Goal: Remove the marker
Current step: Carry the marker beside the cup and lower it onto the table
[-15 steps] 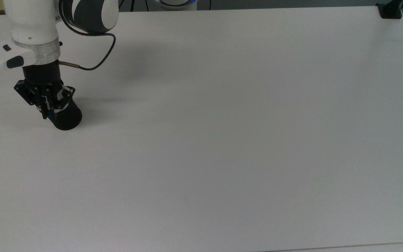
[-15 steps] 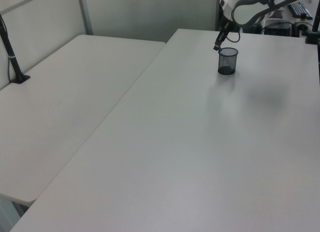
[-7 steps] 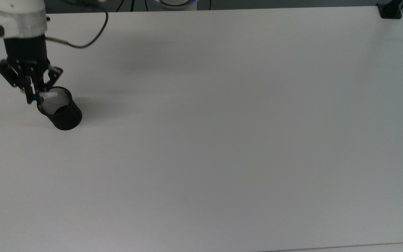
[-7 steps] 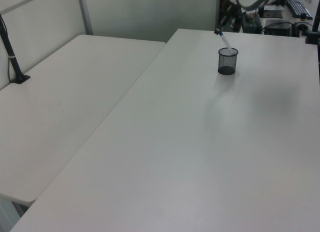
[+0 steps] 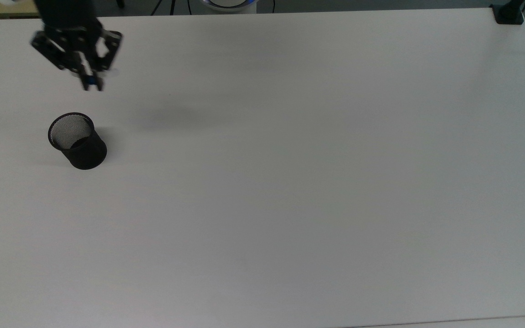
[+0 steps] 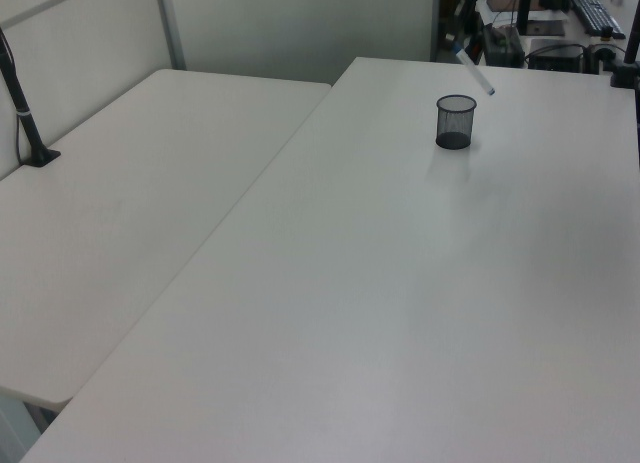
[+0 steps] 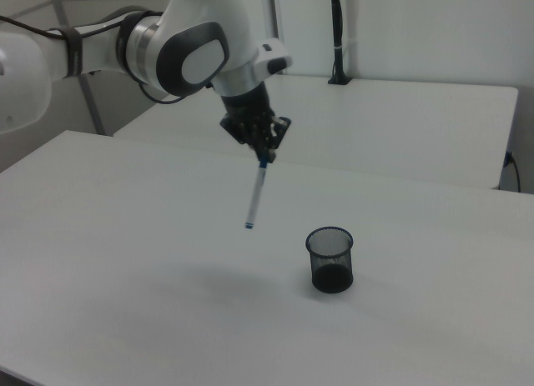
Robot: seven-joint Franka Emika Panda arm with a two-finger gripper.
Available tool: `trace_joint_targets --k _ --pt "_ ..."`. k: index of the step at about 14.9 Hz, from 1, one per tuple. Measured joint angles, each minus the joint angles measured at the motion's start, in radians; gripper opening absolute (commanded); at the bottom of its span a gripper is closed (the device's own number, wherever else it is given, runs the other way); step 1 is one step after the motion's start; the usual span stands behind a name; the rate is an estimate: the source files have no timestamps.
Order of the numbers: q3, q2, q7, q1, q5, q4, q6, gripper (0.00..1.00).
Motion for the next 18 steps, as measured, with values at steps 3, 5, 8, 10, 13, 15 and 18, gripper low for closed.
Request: trace_joint_targets --k 3,5,8,10,13,15,18 --pt "0.04 0.061 0.125 0.036 0.0 -0.007 -0.007 0.04" --pt "0.045 0.134 0.164 0.068 0.0 -0.008 -0.006 0.04" --pt "0.052 0.206 0.236 0.102 -0.036 -0.007 0.015 0.04" --pt "0.056 0.251 0.302 0.121 -0.076 -0.008 0.072 0.04" --pt "0.058 0.309 0.371 0.138 -0.126 -0.01 0.158 0.1" --pt "0.059 0.338 0.408 0.145 -0.165 -0.009 0.199 0.25" --pt "0.059 0.366 0.439 0.152 -0.198 -0.009 0.218 0.78"
